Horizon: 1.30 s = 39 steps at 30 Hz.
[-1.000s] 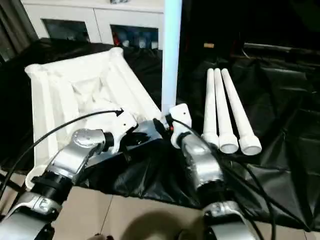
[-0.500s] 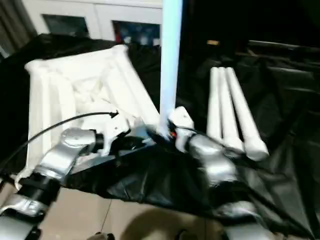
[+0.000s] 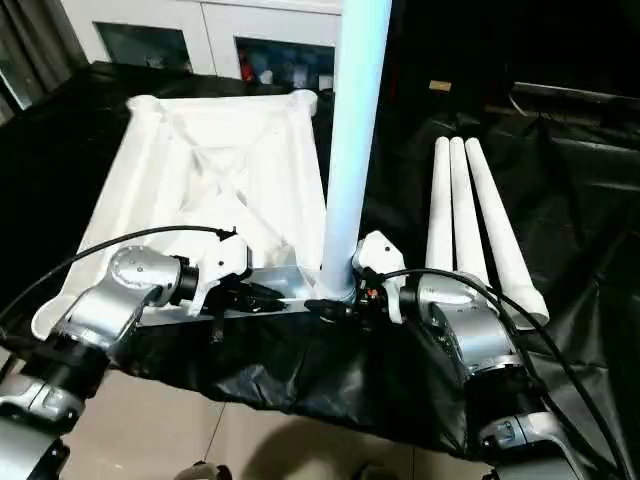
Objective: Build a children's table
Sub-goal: Rotate leg to tighten
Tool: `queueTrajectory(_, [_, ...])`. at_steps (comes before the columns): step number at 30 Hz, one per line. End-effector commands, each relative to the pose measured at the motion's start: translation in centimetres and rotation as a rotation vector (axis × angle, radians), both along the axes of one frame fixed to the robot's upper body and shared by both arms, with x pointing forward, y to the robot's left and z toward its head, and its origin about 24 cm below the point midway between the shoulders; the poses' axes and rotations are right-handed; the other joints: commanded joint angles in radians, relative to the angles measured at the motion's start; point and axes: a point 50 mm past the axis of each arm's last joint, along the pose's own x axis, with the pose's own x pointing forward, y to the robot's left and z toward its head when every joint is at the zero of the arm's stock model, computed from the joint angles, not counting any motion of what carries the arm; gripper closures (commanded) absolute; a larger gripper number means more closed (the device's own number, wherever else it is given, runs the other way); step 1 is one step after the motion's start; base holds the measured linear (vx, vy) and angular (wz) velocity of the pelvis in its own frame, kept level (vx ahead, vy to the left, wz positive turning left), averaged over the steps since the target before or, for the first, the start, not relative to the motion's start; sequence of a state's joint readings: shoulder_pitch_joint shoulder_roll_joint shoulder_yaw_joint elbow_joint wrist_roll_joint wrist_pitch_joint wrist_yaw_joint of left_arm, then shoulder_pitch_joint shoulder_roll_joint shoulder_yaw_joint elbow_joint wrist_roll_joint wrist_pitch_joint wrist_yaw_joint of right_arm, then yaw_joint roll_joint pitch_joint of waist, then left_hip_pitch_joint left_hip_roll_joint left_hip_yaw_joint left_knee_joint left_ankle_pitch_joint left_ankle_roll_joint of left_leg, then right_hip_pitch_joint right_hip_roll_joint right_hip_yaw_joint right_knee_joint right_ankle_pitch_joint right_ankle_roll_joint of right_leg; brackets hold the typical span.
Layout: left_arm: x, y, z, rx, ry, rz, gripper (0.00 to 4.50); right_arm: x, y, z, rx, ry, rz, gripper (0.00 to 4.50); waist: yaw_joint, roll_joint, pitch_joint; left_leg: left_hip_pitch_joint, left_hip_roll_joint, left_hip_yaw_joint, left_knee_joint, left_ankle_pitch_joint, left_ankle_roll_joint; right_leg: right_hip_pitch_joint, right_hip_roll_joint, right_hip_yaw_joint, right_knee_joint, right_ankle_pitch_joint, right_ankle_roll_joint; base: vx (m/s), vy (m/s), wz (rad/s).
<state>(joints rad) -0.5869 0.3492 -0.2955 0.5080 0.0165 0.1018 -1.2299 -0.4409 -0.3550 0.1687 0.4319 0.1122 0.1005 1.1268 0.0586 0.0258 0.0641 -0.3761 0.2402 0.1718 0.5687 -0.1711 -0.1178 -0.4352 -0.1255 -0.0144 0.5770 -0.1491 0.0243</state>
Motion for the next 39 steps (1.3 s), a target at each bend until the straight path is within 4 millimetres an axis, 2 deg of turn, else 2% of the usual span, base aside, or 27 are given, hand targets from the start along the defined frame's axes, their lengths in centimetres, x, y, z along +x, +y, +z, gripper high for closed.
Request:
queueTrajectory(1, [0.6,-0.6,0.5,0.005,-0.033,0.017,4.5,-1.7,3.0,-1.1,0.01,0.064,0.18,1.58,-0.003,-0.005,-0.055,0.007,-0.033,0.034,-0.069,-0.278,0.055,0.056,0.029,-0.011,-0.053,-0.209,-0.221,0.0,0.0,0.0])
queueTrajectory(6, [0.5,-0.8,0.4,-0.015,-0.04,0.048,4.5,-1.3,3.5,-1.7,0.029,0.055,0.071,1.74,-0.005,-0.005,-0.056,0.004,-0.035,0.034,-0.068,-0.256,0.056,0.057,0.03,-0.011,-0.05,-0.176,-0.226,0.0,0.0,0.0])
queueTrajectory(8, [0.6,-1.1,0.3,-0.02,-0.049,0.086,4.5,-0.8,3.9,-2.2,0.025,0.058,-0.012,1.76,-0.009,-0.005,-0.054,0.002,-0.036,0.032,-0.072,-0.269,0.043,0.056,0.028,-0.012,-0.053,-0.21,-0.216,0.0,0.0,0.0])
queueTrajectory(10, [0.6,-1.9,0.2,-0.04,-0.063,0.138,4.5,-0.2,4.6,-2.9,0.022,0.053,-0.151,1.77,-0.018,-0.008,-0.053,0.003,-0.036,0.03,-0.077,-0.311,0.022,0.054,0.027,-0.012,-0.06,-0.294,-0.189,0.0,0.0,0.0])
queueTrajectory(11, [0.6,-2.0,0.2,-0.043,-0.064,0.143,4.5,-0.1,4.7,-2.9,0.023,0.052,-0.163,1.78,-0.021,-0.007,-0.052,0.002,-0.036,0.029,-0.077,-0.321,0.016,0.052,0.026,-0.011,-0.061,-0.312,-0.182,0.0,0.0,0.0])
queueTrajectory(12, [0.5,-2.9,0.1,-0.071,-0.067,0.181,4.5,0.2,5.5,-3.4,0.035,0.056,-0.265,1.78,-0.027,-0.009,-0.051,0.001,-0.037,0.027,-0.08,-0.331,0.007,0.052,0.025,-0.012,-0.064,-0.347,-0.166,0.0,0.0,0.0])
queueTrajectory(14, [0.3,-4.2,0.0,-0.098,-0.06,0.214,4.5,0.4,6.8,-3.8,0.07,0.086,-0.375,1.78,-0.034,-0.008,-0.048,0.0,-0.039,0.024,-0.085,-0.362,-0.005,0.047,0.026,-0.014,-0.074,-0.43,-0.13,0.0,0.0,0.0])
queueTrajectory(15, [0.3,-4.2,0.0,-0.098,-0.06,0.214,4.5,0.4,6.8,-3.8,0.07,0.086,-0.375,1.78,-0.034,-0.008,-0.048,0.0,-0.039,0.024,-0.085,-0.362,-0.005,0.047,0.026,-0.014,-0.074,-0.43,-0.13,0.0,0.0,0.0])
queueTrajectory(16, [0.1,-5.3,-0.2,-0.119,-0.049,0.232,4.5,0.6,7.8,-4.1,0.074,0.094,-0.457,1.78,-0.035,-0.008,-0.048,0.005,-0.04,0.025,-0.084,-0.389,-0.004,0.04,0.027,-0.014,-0.081,-0.465,-0.111,0.0,0.0,0.0])
queueTrajectory(18, [0.0,-6.1,-0.3,-0.129,-0.049,0.252,4.5,0.8,8.7,-4.2,0.057,0.089,-0.514,1.78,-0.038,-0.007,-0.046,0.007,-0.041,0.024,-0.085,-0.407,-0.006,0.036,0.029,-0.015,-0.087,-0.491,-0.1,0.0,0.0,0.0])
queueTrajectory(20, [-0.2,-6.6,-0.3,-0.124,-0.059,0.252,4.5,0.9,9.7,-4.0,0.061,0.076,-0.522,1.78,-0.041,-0.007,-0.044,0.008,-0.044,0.022,-0.086,-0.431,-0.004,0.031,0.03,-0.018,-0.095,-0.55,-0.071,0.0,0.0,0.0])
queueTrajectory(21, [-0.2,-6.7,-0.3,-0.126,-0.058,0.255,4.5,0.9,9.9,-4.0,0.06,0.07,-0.524,1.78,-0.041,-0.007,-0.044,0.008,-0.044,0.022,-0.086,-0.431,-0.004,0.031,0.03,-0.018,-0.095,-0.55,-0.071,0.0,0.0,0.0])
queueTrajectory(22, [-0.2,-6.8,-0.3,-0.131,-0.055,0.259,4.5,0.9,10.0,-4.0,0.058,0.062,-0.528,1.22,-0.042,-0.006,-0.044,0.01,-0.044,0.02,-0.087,-0.443,-0.005,0.029,0.031,-0.018,-0.096,-0.55,-0.065,0.0,0.0,0.0])
queueTrajectory(25, [-0.1,-6.6,-0.1,-0.122,-0.065,0.259,4.5,1.0,10.1,-3.6,0.091,0.066,-0.512,0.99,-0.044,-0.006,-0.045,0.009,-0.044,0.019,-0.088,-0.458,-0.002,0.029,0.032,-0.019,-0.097,-0.538,-0.068,0.0,0.0,0.0])
queueTrajectory(27, [0.0,-6.1,-0.1,-0.112,-0.076,0.246,4.5,1.1,9.6,-3.5,0.072,0.035,-0.496,0.72,-0.045,-0.005,-0.049,0.009,-0.042,0.02,-0.088,-0.448,0.0,0.032,0.033,-0.018,-0.092,-0.489,-0.084,0.0,0.0,0.0])
queueTrajectory(31, [-0.2,-5.3,0.1,-0.117,-0.084,0.198,4.5,1.3,8.2,-3.3,0.061,0.008,-0.454,0.53,-0.046,-0.005,-0.052,0.006,-0.04,0.022,-0.088,-0.426,0.005,0.037,0.034,-0.015,-0.084,-0.407,-0.118,0.0,0.0,0.0])
queueTrajectory(34, [-0.5,-4.4,0.1,-0.109,-0.073,0.145,4.5,1.1,6.8,-2.9,0.059,-0.01,-0.354,0.53,-0.043,-0.005,-0.058,0.004,-0.037,0.026,-0.083,-0.375,0.025,0.047,0.032,-0.013,-0.073,-0.305,-0.162,0.0,0.0,0.0])
queueTrajectory(37, [-0.7,-3.6,0.0,-0.091,-0.061,0.117,4.5,0.8,5.9,-2.6,0.056,-0.02,-0.253,0.53,-0.039,-0.005,-0.059,0.005,-0.037,0.031,-0.075,-0.328,0.049,0.05,0.033,-0.01,-0.066,-0.225,-0.196,0.019,-0.003,0.02])
queueTrajectory(38, [-0.6,-2.9,0.0,-0.073,-0.058,0.1,4.5,0.4,5.1,-2.3,0.043,-0.019,-0.162,0.53,-0.038,-0.005,-0.062,0.005,-0.037,0.034,-0.071,-0.294,0.058,0.051,0.033,-0.009,-0.059,-0.181,-0.212,0.056,-0.01,0.05])
queueTrajectory(39, [-0.5,-2.6,0.0,-0.063,-0.056,0.096,4.5,0.2,4.8,-2.2,0.037,-0.016,-0.121,0.53,-0.035,-0.006,-0.065,0.001,-0.038,0.032,-0.067,-0.246,0.071,0.061,0.035,-0.011,-0.05,-0.121,-0.227,0.055,-0.005,0.01])
